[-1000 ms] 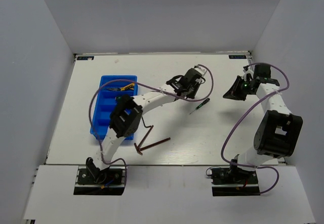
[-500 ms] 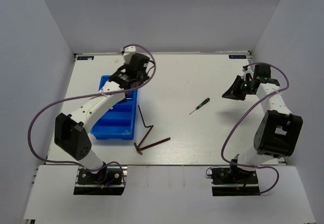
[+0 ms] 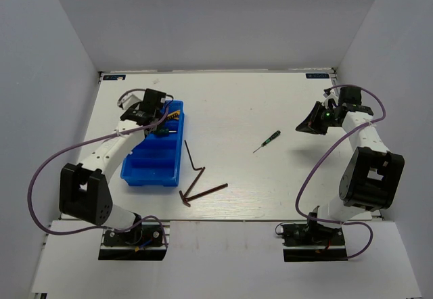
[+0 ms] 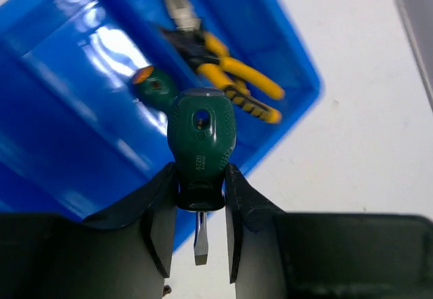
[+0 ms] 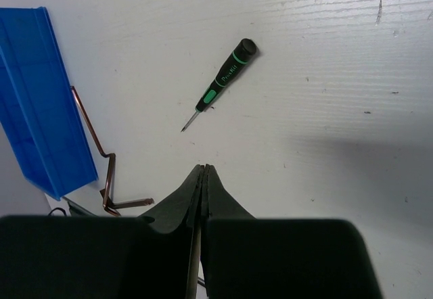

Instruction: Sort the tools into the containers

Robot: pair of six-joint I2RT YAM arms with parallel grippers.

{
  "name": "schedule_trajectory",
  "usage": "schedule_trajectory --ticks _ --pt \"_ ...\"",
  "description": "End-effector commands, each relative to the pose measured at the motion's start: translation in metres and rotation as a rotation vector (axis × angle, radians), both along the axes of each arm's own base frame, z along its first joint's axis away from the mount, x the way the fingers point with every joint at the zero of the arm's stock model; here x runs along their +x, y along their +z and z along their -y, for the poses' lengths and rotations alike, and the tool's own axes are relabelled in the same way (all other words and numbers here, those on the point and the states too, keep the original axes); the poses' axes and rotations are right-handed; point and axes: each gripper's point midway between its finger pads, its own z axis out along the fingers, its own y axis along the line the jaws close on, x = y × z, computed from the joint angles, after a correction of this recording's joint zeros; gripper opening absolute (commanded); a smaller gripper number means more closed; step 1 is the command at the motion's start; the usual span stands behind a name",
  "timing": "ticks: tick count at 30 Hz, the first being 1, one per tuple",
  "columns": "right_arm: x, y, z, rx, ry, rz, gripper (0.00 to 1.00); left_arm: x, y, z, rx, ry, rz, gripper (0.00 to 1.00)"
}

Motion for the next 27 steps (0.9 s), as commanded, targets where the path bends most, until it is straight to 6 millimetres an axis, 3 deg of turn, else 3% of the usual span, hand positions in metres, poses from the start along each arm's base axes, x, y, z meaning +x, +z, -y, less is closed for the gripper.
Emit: schedule_trajectory --ticks 1,7,15,18,22,25,27 --pt "0.000 0.013 -0.001 0.010 -0.001 0.045 0.02 -0.011 -0.013 -0.015 -0.130 0.175 0.026 0.00" --pt "0.000 0.011 -0.002 0.013 0.000 0.041 0.02 -0.018 -0.032 -0.030 -0.119 0.247 -0.017 0.00" --pt "0.000 0.011 -0.003 0.017 0.004 0.041 0.03 -0.005 -0.056 -0.041 -0.092 0.291 -0.084 0.03" --pt "0.000 0.010 -0.002 0.016 0.003 0.040 0.03 -0.002 -0.065 -0.041 -0.105 0.292 -0.102 0.09" --pt "0.001 0.010 -0.001 0.016 0.002 0.043 0.03 0.009 -0.060 -0.041 -0.121 0.297 -0.083 0.19" --pt "0.001 0.010 -0.001 0.019 0.003 0.040 0.03 0.008 -0.062 -0.040 -0.128 0.292 -0.086 0.39" --pt "0.000 0.010 -0.003 0.023 0.007 0.038 0.03 0.009 -0.061 -0.040 -0.133 0.291 -0.073 0.39"
